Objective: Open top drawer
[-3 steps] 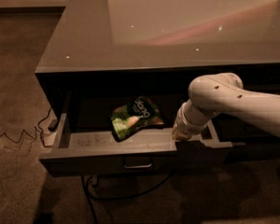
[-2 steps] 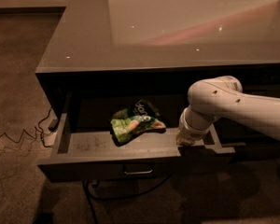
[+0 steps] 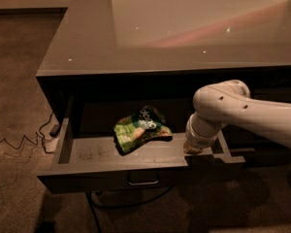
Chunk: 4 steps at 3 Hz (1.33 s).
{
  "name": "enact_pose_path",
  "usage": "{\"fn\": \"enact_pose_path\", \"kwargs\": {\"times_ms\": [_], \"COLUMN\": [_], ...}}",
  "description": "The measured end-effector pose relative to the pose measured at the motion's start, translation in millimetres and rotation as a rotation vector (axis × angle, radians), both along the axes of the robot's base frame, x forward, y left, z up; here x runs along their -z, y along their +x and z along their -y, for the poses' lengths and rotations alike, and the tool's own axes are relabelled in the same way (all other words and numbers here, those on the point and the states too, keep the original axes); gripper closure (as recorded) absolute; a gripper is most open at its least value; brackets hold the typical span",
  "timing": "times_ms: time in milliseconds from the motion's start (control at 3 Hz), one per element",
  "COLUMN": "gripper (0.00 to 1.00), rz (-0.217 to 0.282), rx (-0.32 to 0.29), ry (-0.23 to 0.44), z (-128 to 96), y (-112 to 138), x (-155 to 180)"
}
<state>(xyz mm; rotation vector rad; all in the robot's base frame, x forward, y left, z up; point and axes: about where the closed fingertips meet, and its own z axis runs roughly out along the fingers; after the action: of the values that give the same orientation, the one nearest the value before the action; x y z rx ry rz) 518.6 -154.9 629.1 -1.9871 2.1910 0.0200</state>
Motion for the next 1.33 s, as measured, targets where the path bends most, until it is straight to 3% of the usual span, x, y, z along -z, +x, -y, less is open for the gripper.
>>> {"fn": "enact_pose_path", "kwargs": {"times_ms": [1000,1333], "gripper": [1.0,1.0], "rz": [-0.056,-0.056], "rx": [0.057,0.057], "ry": [-0.093,-0.093], "z": [30.4,30.3], "y": [-59.4,-59.2], "x": [-3.1,-3.4]}}
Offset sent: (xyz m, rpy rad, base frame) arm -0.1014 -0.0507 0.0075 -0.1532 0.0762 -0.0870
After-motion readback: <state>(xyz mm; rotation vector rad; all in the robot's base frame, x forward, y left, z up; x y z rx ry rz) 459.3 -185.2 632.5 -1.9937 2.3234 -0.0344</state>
